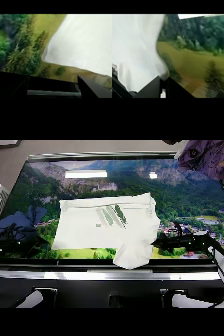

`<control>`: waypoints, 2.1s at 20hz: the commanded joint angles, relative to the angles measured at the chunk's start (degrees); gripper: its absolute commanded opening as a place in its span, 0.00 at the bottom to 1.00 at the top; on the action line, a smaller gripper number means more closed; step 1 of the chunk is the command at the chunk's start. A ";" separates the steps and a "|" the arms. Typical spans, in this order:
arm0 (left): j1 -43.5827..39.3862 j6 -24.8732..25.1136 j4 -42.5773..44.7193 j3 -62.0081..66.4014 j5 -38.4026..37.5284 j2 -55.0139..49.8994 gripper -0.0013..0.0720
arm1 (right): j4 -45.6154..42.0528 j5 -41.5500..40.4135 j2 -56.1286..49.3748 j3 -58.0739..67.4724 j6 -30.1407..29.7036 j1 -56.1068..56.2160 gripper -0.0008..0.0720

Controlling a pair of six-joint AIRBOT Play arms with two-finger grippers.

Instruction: Fold the clothes and pants, and hang the long-sleeved shirts on hangers.

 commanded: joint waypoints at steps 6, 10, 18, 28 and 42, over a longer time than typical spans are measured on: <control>0.04 8.15 -9.31 -2.73 3.45 -6.51 0.91 | 0.61 1.62 0.02 -0.02 2.97 -0.02 0.06; -1.88 8.20 -9.31 -2.71 5.86 -8.33 0.91 | 0.66 2.73 0.02 -0.02 2.99 -0.02 0.06; -5.88 8.13 -9.29 -2.71 9.18 -10.69 0.35 | 1.18 2.93 0.02 -0.02 2.95 -0.02 0.06; -12.50 4.33 -9.55 9.94 9.09 -10.40 0.04 | 2.78 0.70 11.34 10.27 2.34 6.69 0.05; -19.50 -14.19 9.44 83.38 10.67 1.77 0.03 | -23.91 -4.92 24.11 83.01 23.34 20.33 0.06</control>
